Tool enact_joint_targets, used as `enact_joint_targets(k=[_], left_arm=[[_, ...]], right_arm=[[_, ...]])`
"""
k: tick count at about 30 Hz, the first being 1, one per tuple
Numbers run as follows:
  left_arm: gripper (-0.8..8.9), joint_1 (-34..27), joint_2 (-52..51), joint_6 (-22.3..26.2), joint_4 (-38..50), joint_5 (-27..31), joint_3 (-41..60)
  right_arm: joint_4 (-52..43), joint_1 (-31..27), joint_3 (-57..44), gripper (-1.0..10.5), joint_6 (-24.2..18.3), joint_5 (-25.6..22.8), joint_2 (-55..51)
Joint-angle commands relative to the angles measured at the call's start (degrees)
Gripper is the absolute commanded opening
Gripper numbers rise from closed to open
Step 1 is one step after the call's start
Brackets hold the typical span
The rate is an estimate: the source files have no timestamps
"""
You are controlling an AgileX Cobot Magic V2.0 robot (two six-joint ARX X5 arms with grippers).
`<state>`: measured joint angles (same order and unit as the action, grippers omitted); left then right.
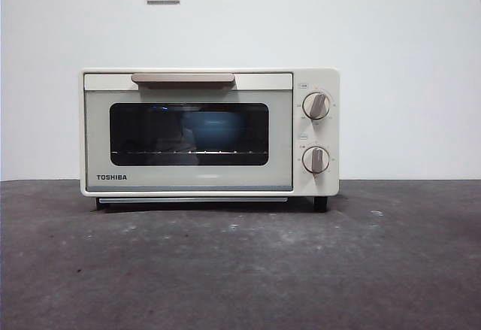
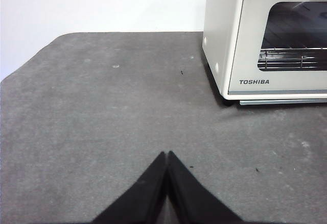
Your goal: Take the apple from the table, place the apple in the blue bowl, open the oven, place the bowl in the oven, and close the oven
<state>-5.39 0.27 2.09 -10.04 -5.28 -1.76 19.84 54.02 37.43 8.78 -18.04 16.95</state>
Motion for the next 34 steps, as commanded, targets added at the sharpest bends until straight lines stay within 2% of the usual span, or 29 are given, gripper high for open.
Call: enact_joint_targets(k=[1,8,13,16,22,26,28,34], left_arm=[[0.07,-0.13,-0.09,-0.22,-0.13,-0.13,1.38],[0.07,-0.13,-0.09,-0.22,-0.11,-0.13,1.36],[0.07,-0.13,-0.09,-0.22,-0.13,-0.13,1.36],[0.07,-0.13,-0.09,-0.22,-0.13,-0.13,1.36],[0.07,-0.13,-0.09,-0.22,-0.11,-0.13,1.38],[0.07,-0.13,-0.09,-0.22,-0.11,-0.13,1.36],[0.07,-0.13,-0.09,-0.22,-0.13,-0.13,1.36],[0.07,-0.13,-0.09,-0.22,-0.13,-0.13,1.36]], right_arm=[[-0.79,0.61,0.42,0.0,-0.48,-0.04,0.04],[-0.79,0.61,0.42,0.0,-0.57,-0.04,0.04],[-1.01,-0.85,0.37,0.0,-4.52,-1.18,0.04],[-0.57,-7.45,-0.46,0.0,-7.17,1.16,0.07],[-3.61,-29.57,-7.10,0.0,-8.02,20.35,-0.85],[-8.50,-42.05,-12.17,0.0,-10.14,30.10,-3.23],[-11.21,-46.29,-14.82,0.0,-10.34,32.35,-4.98],[-18.32,-54.64,-23.54,0.0,-10.34,32.46,-11.72]])
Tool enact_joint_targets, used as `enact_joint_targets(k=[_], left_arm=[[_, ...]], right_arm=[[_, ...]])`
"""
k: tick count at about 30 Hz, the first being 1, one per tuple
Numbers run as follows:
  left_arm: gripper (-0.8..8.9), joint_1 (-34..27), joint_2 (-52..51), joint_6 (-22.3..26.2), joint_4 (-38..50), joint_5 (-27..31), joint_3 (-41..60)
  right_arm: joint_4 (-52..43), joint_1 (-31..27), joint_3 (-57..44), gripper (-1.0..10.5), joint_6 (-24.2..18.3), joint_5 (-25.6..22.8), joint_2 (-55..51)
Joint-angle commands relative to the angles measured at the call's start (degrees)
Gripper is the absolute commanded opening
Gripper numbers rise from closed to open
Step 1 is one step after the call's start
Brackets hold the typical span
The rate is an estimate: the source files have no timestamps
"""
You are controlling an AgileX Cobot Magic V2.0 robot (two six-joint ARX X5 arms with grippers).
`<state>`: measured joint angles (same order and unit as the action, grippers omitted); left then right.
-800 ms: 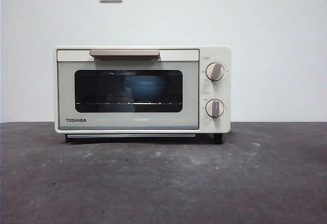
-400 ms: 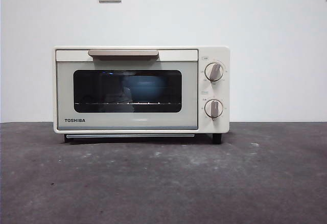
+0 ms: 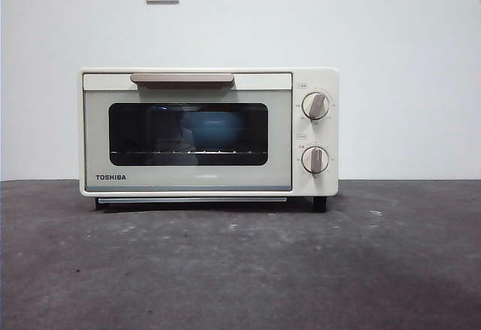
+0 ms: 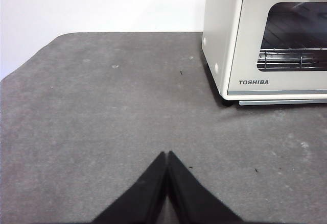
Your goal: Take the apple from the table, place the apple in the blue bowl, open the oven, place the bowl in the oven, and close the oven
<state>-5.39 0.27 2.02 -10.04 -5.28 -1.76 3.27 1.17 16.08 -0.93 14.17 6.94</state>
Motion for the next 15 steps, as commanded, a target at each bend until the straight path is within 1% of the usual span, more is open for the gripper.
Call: enact_joint_targets(k=[1,3,7,13,15], left_arm=[[0.07,-0.13,-0.09,-0.15,-0.11,-0.13,1.36],[0.07,-0.13,-0.09,-0.15,-0.11,-0.13,1.38],[0.07,-0.13,-0.09,-0.15,-0.11,-0.13,1.38],[0.07,-0.13,-0.09,-0.15,-0.13,-0.13,1.36],[0.07,-0.13,-0.09,-0.15,-0.11,-0.13,1.36]], right_arm=[[-1.99,-2.64,-3.50,0.0,-0.63,0.22,-2.80],[-2.01,-3.72,-5.68,0.0,-0.66,-0.09,-4.52],[-2.29,-4.09,-9.97,0.0,-0.66,-2.99,-6.71],[-3.50,-3.23,-15.21,0.0,-0.55,-3.28,-6.73],[-1.68,-2.75,-15.50,0.0,-0.61,-3.45,-6.73]])
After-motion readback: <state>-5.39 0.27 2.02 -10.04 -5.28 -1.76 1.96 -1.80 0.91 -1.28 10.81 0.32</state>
